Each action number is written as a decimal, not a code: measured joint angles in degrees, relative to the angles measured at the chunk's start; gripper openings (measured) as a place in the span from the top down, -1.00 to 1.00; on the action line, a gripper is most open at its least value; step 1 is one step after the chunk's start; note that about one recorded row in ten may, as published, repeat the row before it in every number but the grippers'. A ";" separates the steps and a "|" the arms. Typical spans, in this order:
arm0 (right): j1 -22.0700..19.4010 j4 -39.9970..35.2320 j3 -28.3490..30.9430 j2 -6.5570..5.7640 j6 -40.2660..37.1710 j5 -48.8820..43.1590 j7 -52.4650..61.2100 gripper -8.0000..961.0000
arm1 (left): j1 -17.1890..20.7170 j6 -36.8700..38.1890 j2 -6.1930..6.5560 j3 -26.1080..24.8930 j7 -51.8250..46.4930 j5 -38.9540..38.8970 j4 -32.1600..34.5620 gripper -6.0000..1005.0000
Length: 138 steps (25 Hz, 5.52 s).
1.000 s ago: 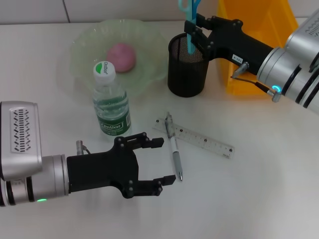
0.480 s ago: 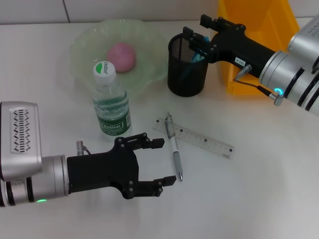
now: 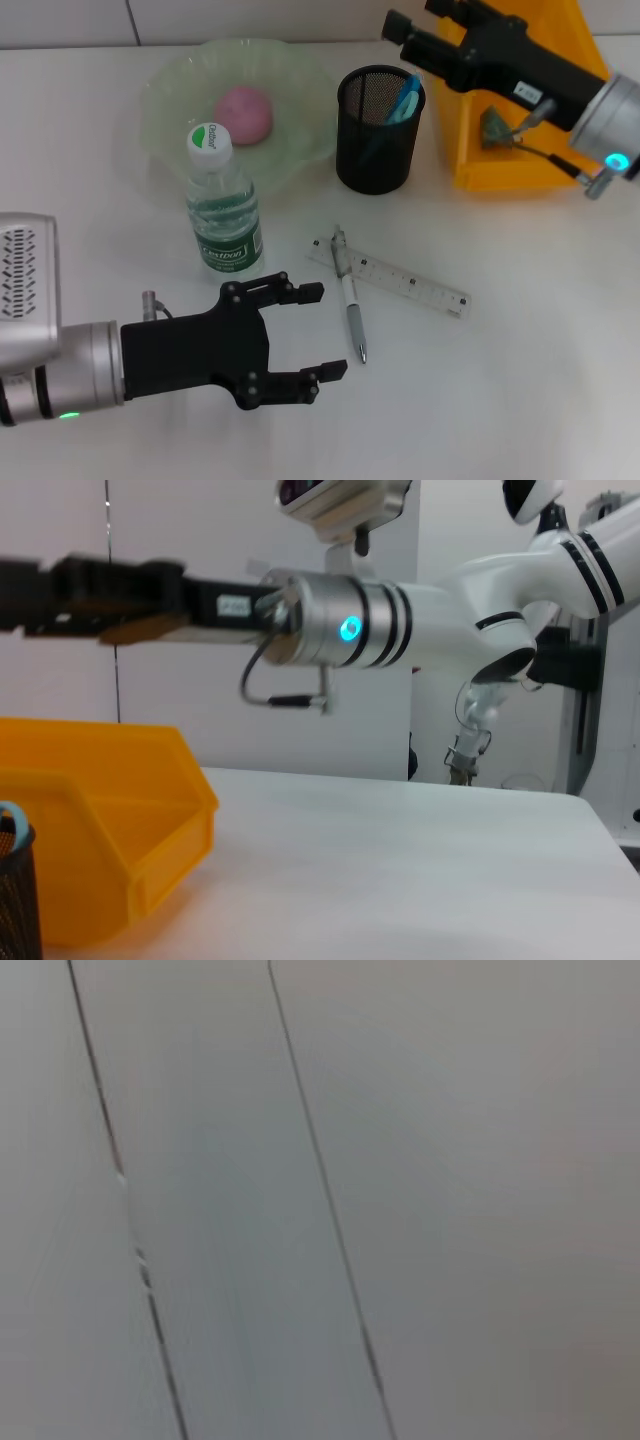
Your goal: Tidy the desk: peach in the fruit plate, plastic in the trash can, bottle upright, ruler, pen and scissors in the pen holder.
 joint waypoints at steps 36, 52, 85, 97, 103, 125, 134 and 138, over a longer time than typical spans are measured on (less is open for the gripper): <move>21.09 -15.88 5.98 0.18 -22.45 -85.58 52.39 -0.59 | 3.26 5.85 0.29 -4.32 -0.12 0.48 -0.28 -0.62; 23.99 -5.65 -0.53 0.39 -12.99 -83.29 49.32 -0.53 | 3.09 5.71 0.29 -4.05 -0.28 0.48 -0.01 -0.62; 26.28 0.98 -1.91 0.57 -8.58 -80.54 48.61 -0.25 | 2.74 5.54 0.29 -4.15 0.03 0.48 -0.44 -0.62; 26.69 1.92 -2.06 0.55 -8.20 -80.28 49.37 0.03 | 2.64 5.54 0.29 -4.04 0.03 0.48 -0.44 -0.62; 26.69 2.21 -2.05 0.54 -7.89 -80.32 49.40 0.20 | 2.56 5.54 0.29 -4.03 0.03 0.52 -0.44 -0.62; 19.72 -16.89 5.65 0.11 -15.10 -80.21 53.01 0.20 | 2.50 5.45 0.28 -4.13 0.03 0.56 -0.09 -0.62; 14.24 -26.53 15.79 -0.02 -12.84 -64.40 47.52 0.20 | 1.98 5.45 0.12 -4.30 0.03 0.56 -0.14 -0.62; 13.05 -25.09 16.95 -0.01 -8.18 -54.27 40.63 0.20 | 1.58 5.43 0.10 -4.18 0.22 0.56 -0.34 -0.62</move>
